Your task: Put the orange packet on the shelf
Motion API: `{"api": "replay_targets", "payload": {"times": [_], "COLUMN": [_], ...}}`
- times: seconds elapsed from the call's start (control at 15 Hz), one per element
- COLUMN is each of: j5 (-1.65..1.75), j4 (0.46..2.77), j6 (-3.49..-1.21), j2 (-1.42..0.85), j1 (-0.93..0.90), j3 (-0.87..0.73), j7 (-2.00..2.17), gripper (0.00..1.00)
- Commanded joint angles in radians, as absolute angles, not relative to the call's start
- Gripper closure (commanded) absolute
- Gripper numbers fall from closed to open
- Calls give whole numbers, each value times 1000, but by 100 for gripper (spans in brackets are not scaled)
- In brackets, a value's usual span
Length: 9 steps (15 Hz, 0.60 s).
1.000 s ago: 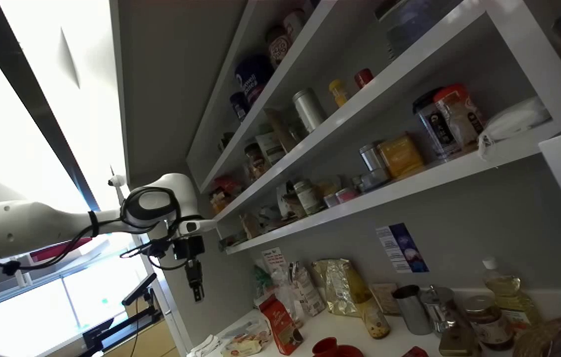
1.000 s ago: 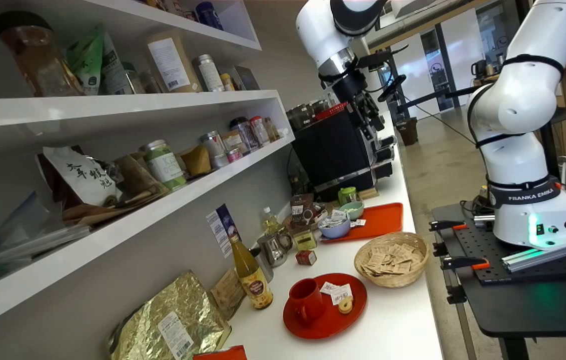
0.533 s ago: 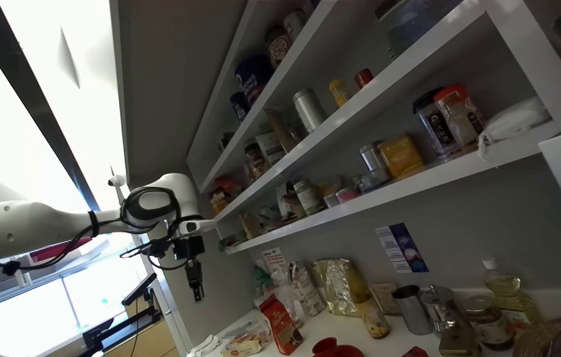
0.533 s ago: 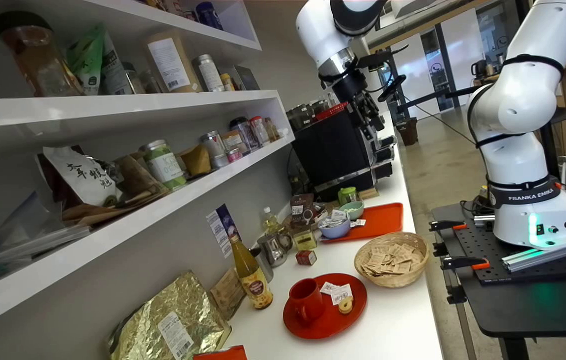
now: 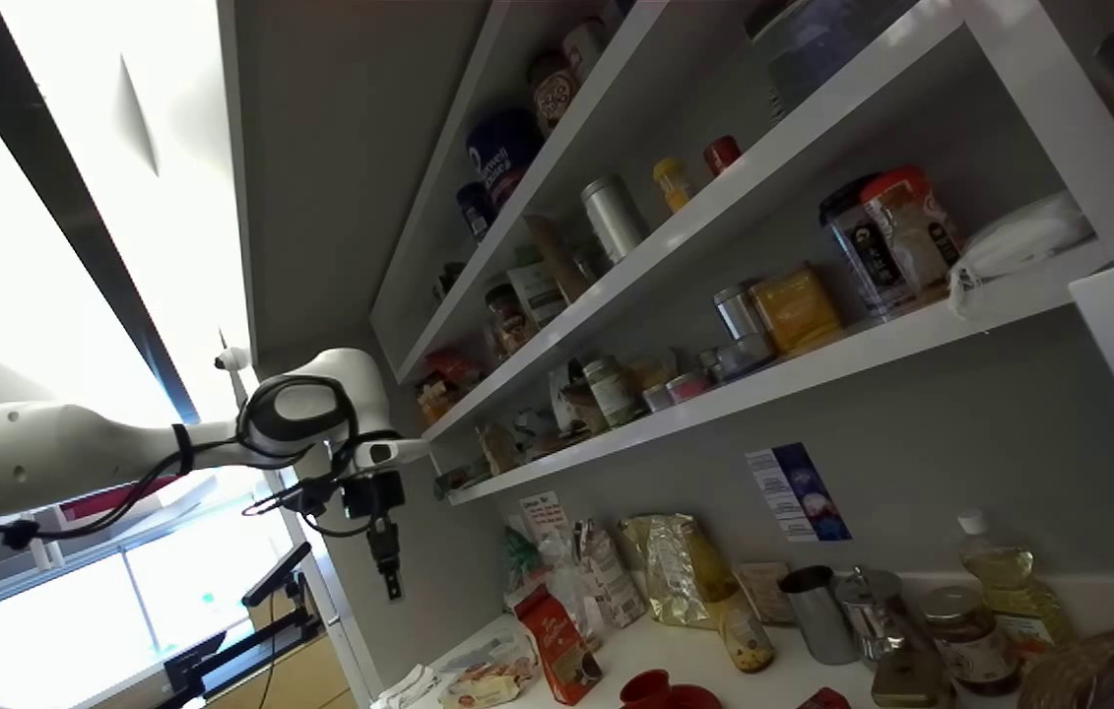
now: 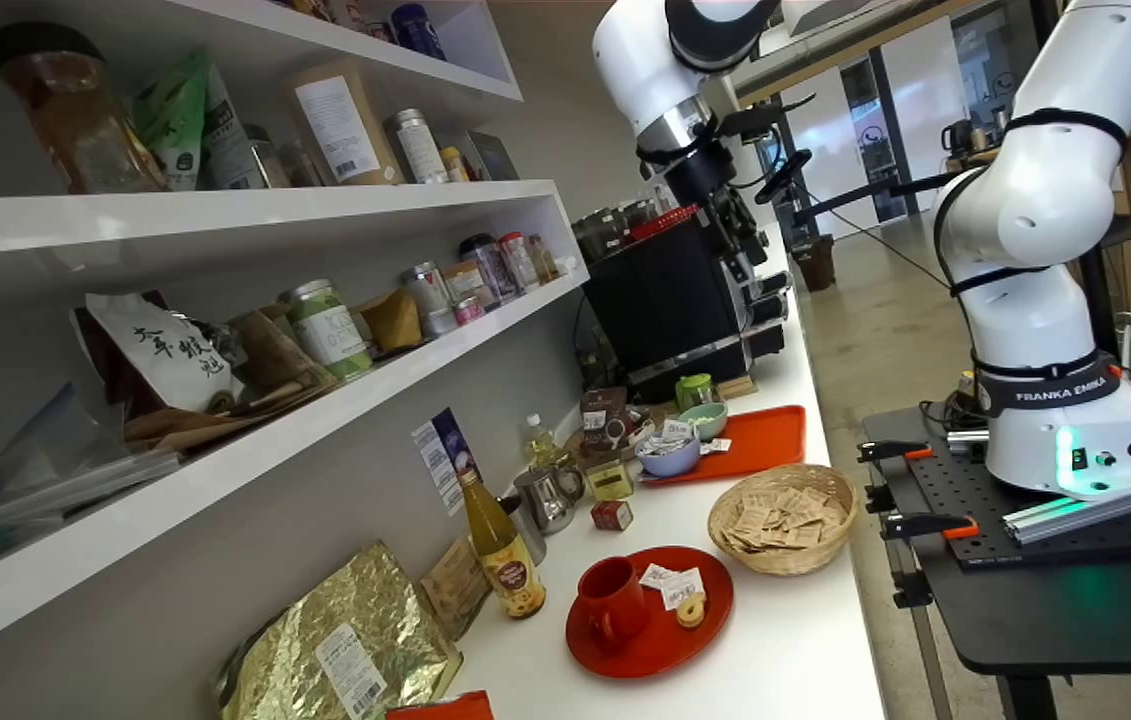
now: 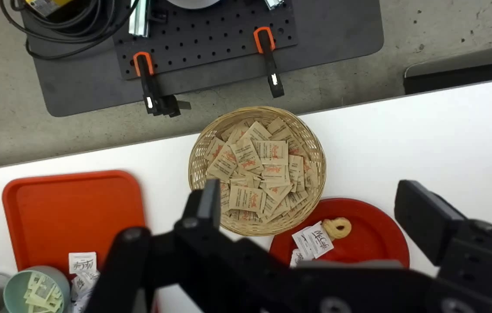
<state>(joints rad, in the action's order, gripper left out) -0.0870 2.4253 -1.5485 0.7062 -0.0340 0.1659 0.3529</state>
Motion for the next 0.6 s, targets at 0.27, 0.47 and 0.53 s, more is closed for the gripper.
{"api": "replay_targets", "payload": {"times": [0.27, 0.47, 0.53], "j5": [-237, -311, -333], "j4": [2527, 2561, 2564], "j6": [-1764, -1921, -1971], "j2": [691, 614, 580], "j1": [-162, -225, -246], "j3": [224, 277, 292], "j7": [255, 235, 228], "gripper": [0, 0, 0]}}
